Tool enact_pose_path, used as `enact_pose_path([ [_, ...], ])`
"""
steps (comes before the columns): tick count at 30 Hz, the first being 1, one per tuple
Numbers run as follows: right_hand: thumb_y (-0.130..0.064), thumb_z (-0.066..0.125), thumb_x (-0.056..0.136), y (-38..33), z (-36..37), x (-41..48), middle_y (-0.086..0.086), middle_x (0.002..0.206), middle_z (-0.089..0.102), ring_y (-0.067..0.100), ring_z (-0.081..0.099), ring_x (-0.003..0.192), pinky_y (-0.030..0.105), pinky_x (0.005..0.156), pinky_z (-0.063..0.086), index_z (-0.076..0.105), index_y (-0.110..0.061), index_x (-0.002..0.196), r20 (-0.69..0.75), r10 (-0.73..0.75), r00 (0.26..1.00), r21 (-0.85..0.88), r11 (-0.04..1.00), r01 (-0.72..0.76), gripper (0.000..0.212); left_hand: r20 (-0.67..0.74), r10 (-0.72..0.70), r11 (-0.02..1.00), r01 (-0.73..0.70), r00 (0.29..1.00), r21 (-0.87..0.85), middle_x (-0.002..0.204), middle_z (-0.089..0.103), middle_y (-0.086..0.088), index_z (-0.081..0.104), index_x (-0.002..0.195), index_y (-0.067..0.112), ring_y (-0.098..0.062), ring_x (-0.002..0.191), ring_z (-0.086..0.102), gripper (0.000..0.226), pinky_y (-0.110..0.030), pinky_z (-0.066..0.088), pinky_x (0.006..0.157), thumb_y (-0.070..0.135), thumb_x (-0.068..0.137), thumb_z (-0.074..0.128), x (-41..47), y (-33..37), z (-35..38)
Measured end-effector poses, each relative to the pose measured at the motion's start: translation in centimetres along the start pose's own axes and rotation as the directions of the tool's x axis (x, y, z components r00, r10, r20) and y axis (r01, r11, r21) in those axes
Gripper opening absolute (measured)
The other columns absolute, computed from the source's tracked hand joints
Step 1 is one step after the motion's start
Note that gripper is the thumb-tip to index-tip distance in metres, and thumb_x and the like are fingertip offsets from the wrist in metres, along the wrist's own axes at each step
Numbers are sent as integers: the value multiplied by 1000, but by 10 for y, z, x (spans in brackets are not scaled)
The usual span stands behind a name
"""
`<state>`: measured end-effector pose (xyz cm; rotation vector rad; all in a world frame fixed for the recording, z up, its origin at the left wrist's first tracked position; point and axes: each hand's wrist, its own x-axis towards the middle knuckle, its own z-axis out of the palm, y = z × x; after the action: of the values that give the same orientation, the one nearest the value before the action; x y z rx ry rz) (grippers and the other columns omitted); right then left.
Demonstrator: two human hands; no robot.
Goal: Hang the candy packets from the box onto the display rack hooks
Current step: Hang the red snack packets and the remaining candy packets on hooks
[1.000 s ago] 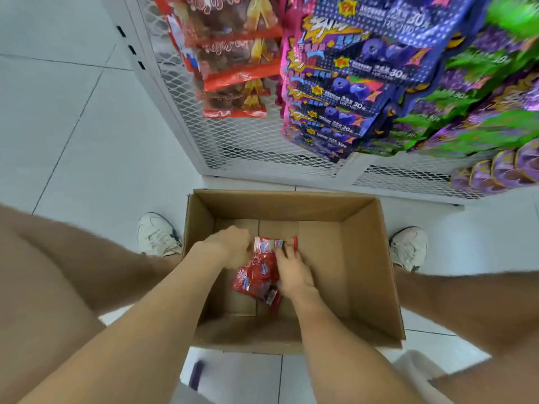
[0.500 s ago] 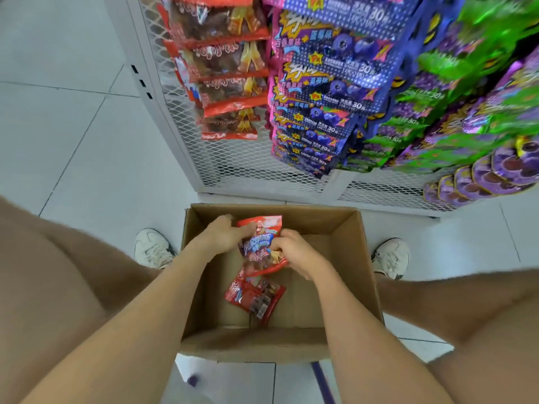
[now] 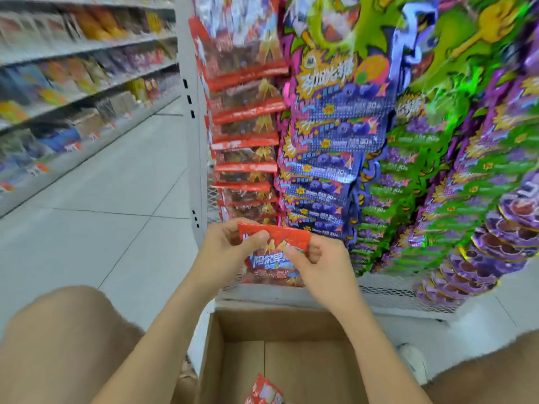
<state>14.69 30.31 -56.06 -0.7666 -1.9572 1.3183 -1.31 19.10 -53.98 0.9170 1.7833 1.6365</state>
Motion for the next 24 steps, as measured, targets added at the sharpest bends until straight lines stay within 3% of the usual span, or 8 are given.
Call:
enact_pose_path([
  [3, -22, 77, 94, -63, -10, 18, -12, 89, 80, 9, 78, 82, 39, 76, 64, 77, -21, 105, -75, -130, 989, 14, 991, 132, 11, -57, 191, 981, -192, 980, -9, 88, 81, -5, 77, 95, 13, -18, 82, 76, 3, -30, 61, 78, 15, 93, 78, 11, 61, -9],
  [6, -36, 75, 92, -123, -20, 46, -13, 85, 79, 18, 77, 84, 47, 78, 62, 76, -30, 101, -191, -309, 932, -91, 951, 297, 10, -112, 382, 923, -373, 917, 92, 81, 78, -1, 76, 98, 11, -9, 72, 70, 7, -26, 58, 73, 14, 93, 79, 27, 126, -18],
  [8, -33, 74, 93, -162, -28, 68, -13, 84, 78, 13, 75, 80, 46, 76, 61, 75, -27, 98, -273, -398, 876, -126, 917, 378, 7, -162, 490, 868, -462, 856, 184, 93, 76, 5, 73, 113, 17, -4, 76, 69, 20, -19, 56, 74, 19, 94, 79, 40, 169, -22],
  [11, -24, 73, 94, -221, -38, 99, -12, 89, 77, 8, 71, 81, 39, 78, 58, 75, -21, 102, -384, -533, 754, -220, 846, 486, 9, -267, 619, 774, -515, 739, 369, 123, 64, 6, 65, 131, 28, 4, 104, 59, 44, -12, 45, 93, 37, 88, 66, 71, 227, -32],
  [13, -24, 70, 95, -252, -40, 122, -9, 91, 75, 7, 64, 78, 33, 76, 50, 75, -18, 105, -433, -595, 677, -282, 803, 525, 14, -288, 622, 771, -505, 728, 389, 133, 61, 5, 61, 137, 27, -7, 123, 56, 59, -28, 43, 108, 46, 81, 54, 93, 261, -35],
  [15, -23, 67, 97, -276, -40, 147, -4, 96, 73, 11, 61, 84, 30, 78, 44, 74, -15, 110, -456, -612, 646, -305, 790, 532, 17, -301, 571, 815, -484, 764, 319, 122, 65, 6, 62, 129, 28, -16, 116, 60, 54, -38, 48, 100, 46, 79, 51, 110, 290, -34],
  [19, -23, 64, 97, -313, -38, 189, -6, 89, 72, 18, 65, 85, 31, 74, 45, 73, -18, 97, -438, -592, 677, -285, 805, 520, 11, -370, 484, 875, -448, 793, 183, 82, 61, 7, 64, 96, 17, -11, 75, 55, 20, -31, 41, 67, 30, 86, 52, 133, 322, -31],
  [24, -30, 64, 95, -340, -26, 220, 0, 74, 71, 22, 64, 70, 34, 64, 44, 73, -11, 85, -485, -526, 698, -257, 849, 461, 25, -356, 371, 893, -434, 858, -115, 88, 73, 8, 74, 99, 21, -2, 69, 69, 19, -17, 51, 55, 38, 99, 66, 144, 334, -32],
])
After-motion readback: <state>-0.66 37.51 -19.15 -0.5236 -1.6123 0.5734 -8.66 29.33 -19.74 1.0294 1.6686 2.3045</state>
